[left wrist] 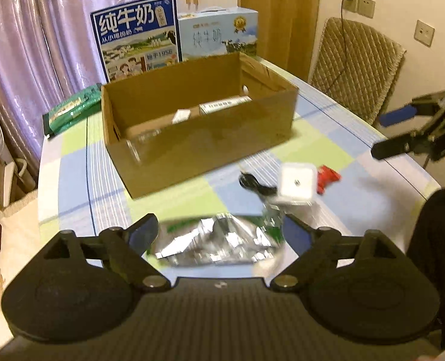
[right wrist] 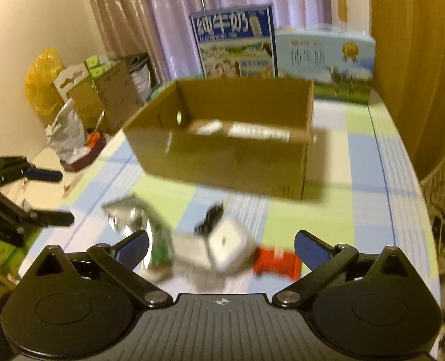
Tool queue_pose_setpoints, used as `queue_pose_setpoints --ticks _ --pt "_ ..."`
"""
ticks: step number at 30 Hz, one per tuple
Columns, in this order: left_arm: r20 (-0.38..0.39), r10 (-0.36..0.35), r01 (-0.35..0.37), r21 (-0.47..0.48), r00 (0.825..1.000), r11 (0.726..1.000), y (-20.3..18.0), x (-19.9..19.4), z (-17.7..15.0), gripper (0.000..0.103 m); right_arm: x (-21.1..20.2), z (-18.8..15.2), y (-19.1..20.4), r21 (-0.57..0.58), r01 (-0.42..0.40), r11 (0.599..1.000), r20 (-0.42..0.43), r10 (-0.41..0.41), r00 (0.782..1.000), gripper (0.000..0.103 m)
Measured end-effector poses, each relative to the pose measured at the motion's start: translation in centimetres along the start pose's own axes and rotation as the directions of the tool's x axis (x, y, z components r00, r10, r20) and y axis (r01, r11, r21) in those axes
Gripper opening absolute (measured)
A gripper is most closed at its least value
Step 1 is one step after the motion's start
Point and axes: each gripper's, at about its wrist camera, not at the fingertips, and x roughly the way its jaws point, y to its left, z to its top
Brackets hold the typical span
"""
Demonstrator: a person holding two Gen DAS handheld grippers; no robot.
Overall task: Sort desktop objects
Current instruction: 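Move both tools back toward the foil bag and night-light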
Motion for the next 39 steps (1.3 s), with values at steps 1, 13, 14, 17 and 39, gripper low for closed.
queue_pose_setpoints --ticks 1,13,14,17,39 --pt "-0.004 -0.008 0.008 -0.002 1.000 1.000 -0.1 -0.1 -0.5 0.090 0.0 -0.8 0.1 -0.002 0.001 1.000 -0.016 -0.001 1.000 0.101" --pt "-0.048 -0.015 0.018 0.065 0.999 0.998 -1.5 -1.3 -3.9 0.092 -1.2 -5.5 -0.2 -0.047 0.045 0.998 -0.075 -0.049 0.996 0.101" --pt "-0.051 -0.015 0.019 0.073 0.999 0.997 -1.5 -1.3 -4.0 0.092 -1.2 -5.6 -0.3 -0.049 0.051 0.997 -0.078 -0.054 0.996 0.101" --pt "-0.058 -0.024 0.029 0.091 0.998 0.995 -1.5 -1.3 -4.4 0.092 -1.5 -5.8 -0.7 -0.063 0.063 0.996 -0.082 -0.068 0.994 0.101" --pt "-0.139 -0.001 0.030 0.210 0.990 0.977 0.2 3.8 -4.5 0.092 2.6 -5.5 -3.4 -0.074 0.097 0.993 -0.150 -0.107 0.983 0.101"
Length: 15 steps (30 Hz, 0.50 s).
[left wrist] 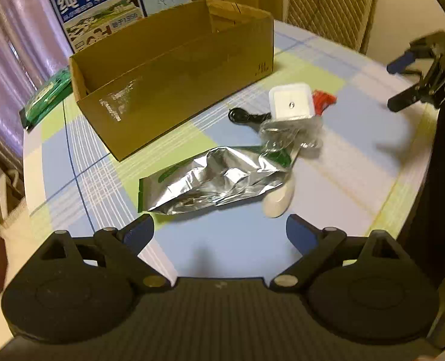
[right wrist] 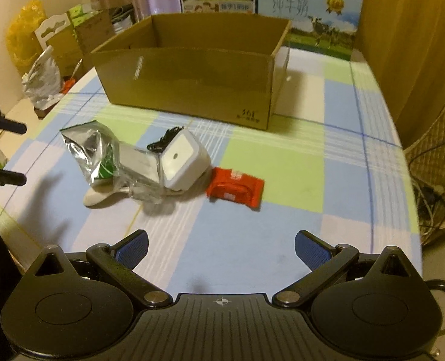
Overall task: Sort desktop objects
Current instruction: 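Move both tools back toward the foil bag and night-light, then lower left tool onto the foil bag while right tool approaches the red packet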
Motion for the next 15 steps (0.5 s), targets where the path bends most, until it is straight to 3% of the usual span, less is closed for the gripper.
queue_pose_setpoints --ticks 6,11,15 --pt "-0.014 0.032 -0.029 0.208 0.999 0.978 -0.7 2.2 0.6 0.092 2.0 0.7 0.4 -0.066 -0.025 0.998 -0.029 0.023 0.999 0.101" --pt "-0.020 0.037 -0.025 0.428 0.999 0.903 -1.3 4.1 1.8 0.092 3.5 2.2 0.5 -0.189 -0.057 0.980 -0.044 0.050 0.998 0.101" --pt "-0.028 -0.016 0.028 0.528 0.999 0.849 -1.2 5.4 3.2 0.092 4.8 3.4 0.6 -0.356 -0.093 0.930 -0.055 0.079 0.995 0.101"
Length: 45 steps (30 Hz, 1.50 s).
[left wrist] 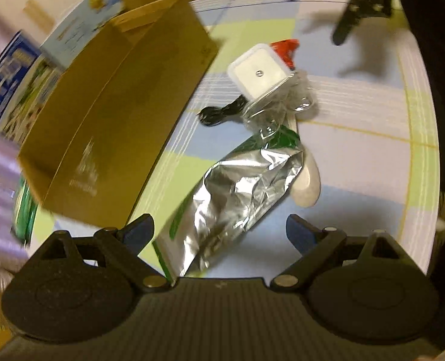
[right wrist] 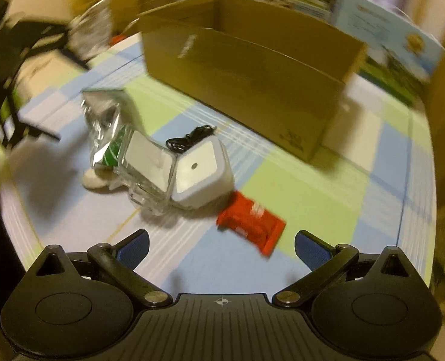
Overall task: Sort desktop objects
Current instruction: 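Lower left tool onto the foil bag while right tool approaches the red packet, then close left tool on the foil bag while right tool grasps the red packet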
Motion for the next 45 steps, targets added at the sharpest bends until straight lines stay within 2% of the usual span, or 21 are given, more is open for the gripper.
queue_pose_setpoints --ticks 5,8,12,17,20,24,25,31,35,39,41,45 --pt "-0.012 -0.067 0.068 0.108 0.998 0.992 0.8 1.8 1.2 0.092 1.8 1.0 -0.8 -0.229 -0.026 0.973 -0.038 0.018 0.999 0.100" --pt "-0.010 -0.115 0.116 0.121 0.993 0.986 1.6 3.3 1.5 0.092 3.0 1.1 -1.5 -0.311 -0.056 0.949 -0.073 0.035 0.997 0.100" --pt "-0.015 -0.192 0.193 0.136 0.981 0.972 2.4 5.0 2.0 0.089 4.5 0.9 -2.5 -0.360 -0.101 0.928 -0.120 0.062 0.991 0.096" --pt "-0.039 -0.264 0.266 0.207 0.964 0.941 2.3 6.1 2.4 0.088 6.1 0.4 -3.1 -0.411 -0.129 0.902 -0.169 0.064 0.984 0.094" --pt "-0.056 -0.281 0.286 0.245 0.958 0.926 2.1 6.7 2.3 0.087 6.7 0.5 -3.3 -0.424 -0.144 0.894 -0.181 0.072 0.981 0.093" --pt "-0.090 -0.276 0.290 0.258 0.957 0.922 2.4 7.6 1.8 0.080 7.1 1.0 -3.7 -0.432 -0.157 0.888 -0.184 0.084 0.979 0.092" --pt "-0.096 -0.275 0.290 0.258 0.957 0.922 2.5 7.9 1.8 0.082 7.2 1.0 -3.8 -0.440 -0.156 0.884 -0.185 0.081 0.979 0.091" --pt "-0.085 -0.296 0.307 0.211 0.952 0.928 3.1 8.1 1.9 0.077 7.7 1.3 -4.0 -0.442 -0.171 0.880 -0.183 0.098 0.978 0.088" --pt "-0.104 -0.290 0.300 0.098 0.952 0.949 3.6 8.2 2.0 0.070 7.9 1.8 -4.2 -0.421 -0.183 0.889 -0.178 0.117 0.977 0.084" --pt "-0.133 -0.296 0.295 -0.026 0.946 0.955 4.0 7.9 1.8 0.063 7.8 2.1 -4.2 -0.397 -0.204 0.895 -0.176 0.144 0.974 0.072" --pt "-0.154 -0.295 0.293 -0.033 0.943 0.955 3.7 7.6 1.6 0.062 7.8 2.2 -4.1 -0.389 -0.213 0.896 -0.178 0.154 0.972 0.067" --pt "-0.167 -0.296 0.296 -0.025 0.941 0.955 3.1 6.9 1.2 0.062 7.6 2.3 -3.8 -0.362 -0.236 0.902 -0.202 0.171 0.964 0.048"
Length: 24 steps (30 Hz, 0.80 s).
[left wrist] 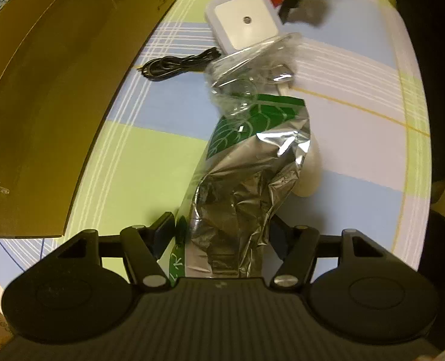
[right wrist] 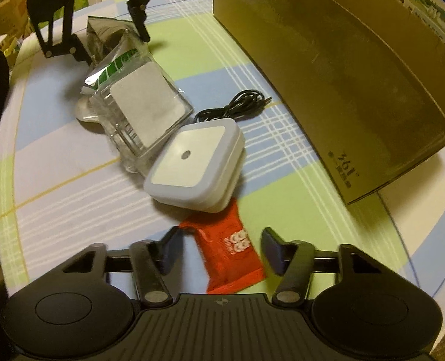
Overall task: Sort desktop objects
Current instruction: 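Close left tool on the foil bag while right tool grasps the red packet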
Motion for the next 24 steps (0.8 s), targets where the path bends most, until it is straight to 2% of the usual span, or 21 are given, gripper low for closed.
queue_pose_setpoints --ticks 3,10,18,21,24 --pt "0.023 0.011 -0.011 0.009 1.000 1.000 -0.3 -0.2 -0.3 0.063 -0.2 0.1 0.4 0.013 -0.016 1.000 -0.019 0.016 1.000 0.034" --pt "0.064 0.007 -0.009 0.030 0.998 1.000 0.3 0.3 -0.7 0.068 -0.7 -0.6 1.5 -0.005 -0.013 1.000 -0.018 0.013 1.000 0.035" --pt "0.085 -0.018 0.017 0.014 0.996 1.000 0.4 1.1 -0.7 0.074 -0.5 -0.4 1.2 0.056 -0.036 0.998 0.027 0.034 0.999 0.040" --pt "0.080 -0.026 0.026 0.002 0.996 1.000 0.4 1.1 -0.5 0.068 -0.5 -0.4 1.1 0.089 -0.044 0.995 0.033 0.041 0.999 0.040" --pt "0.073 -0.013 0.015 -0.017 0.997 1.000 0.2 1.1 -0.2 0.057 -0.6 -0.5 1.2 0.115 -0.041 0.993 0.032 0.038 0.999 0.039"
